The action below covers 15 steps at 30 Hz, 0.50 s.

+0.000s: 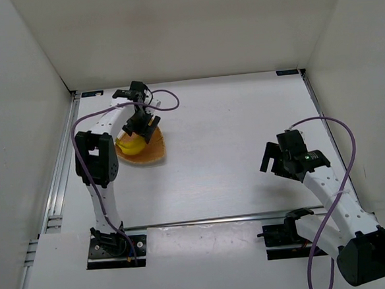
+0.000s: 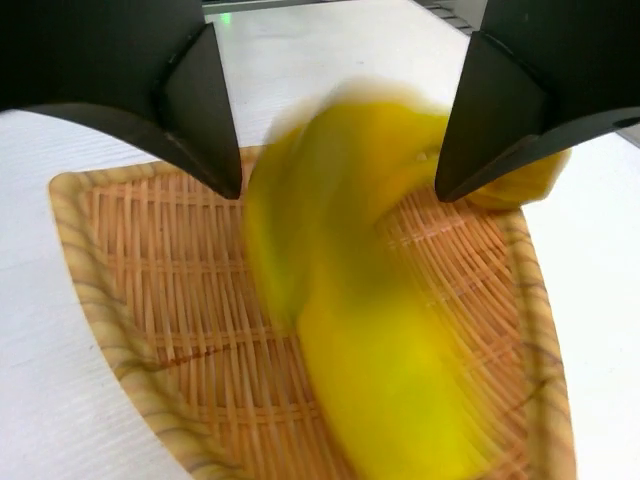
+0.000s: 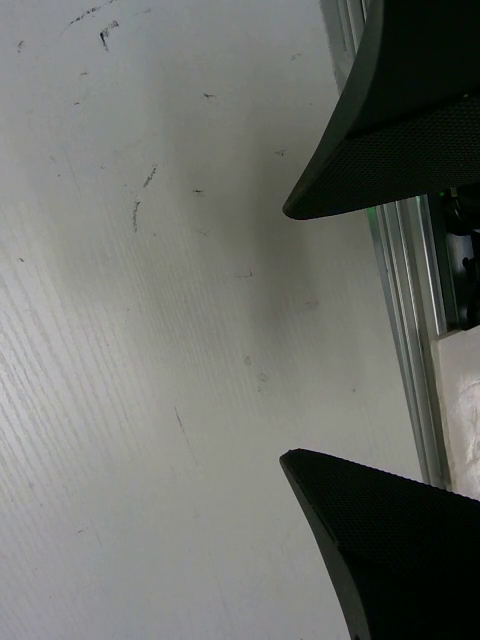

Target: Place and organize the fake fruits in the fruit bowl

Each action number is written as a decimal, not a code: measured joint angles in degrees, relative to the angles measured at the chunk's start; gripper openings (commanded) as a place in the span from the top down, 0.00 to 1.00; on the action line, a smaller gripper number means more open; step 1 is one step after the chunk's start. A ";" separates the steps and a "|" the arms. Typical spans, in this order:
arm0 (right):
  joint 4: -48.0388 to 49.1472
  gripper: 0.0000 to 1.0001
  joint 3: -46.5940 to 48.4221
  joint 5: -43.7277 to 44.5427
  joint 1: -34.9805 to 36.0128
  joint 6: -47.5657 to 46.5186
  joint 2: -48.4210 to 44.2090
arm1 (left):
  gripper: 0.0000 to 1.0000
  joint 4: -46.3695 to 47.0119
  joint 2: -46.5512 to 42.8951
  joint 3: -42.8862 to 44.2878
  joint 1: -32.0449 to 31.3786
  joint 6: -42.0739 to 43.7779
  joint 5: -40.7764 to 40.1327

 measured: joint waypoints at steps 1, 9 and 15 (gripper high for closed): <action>-0.02 0.00 0.00 -0.02 0.00 -0.02 0.00 | 0.00 0.11 -0.20 -0.17 0.26 -0.46 0.11; -0.11 0.00 0.15 0.00 0.00 -0.02 0.02 | 0.00 -1.51 -5.05 -1.03 0.04 -1.07 0.46; -0.11 0.00 0.81 0.00 0.00 -0.07 0.02 | 0.00 -0.66 -15.10 3.04 5.64 -3.91 0.55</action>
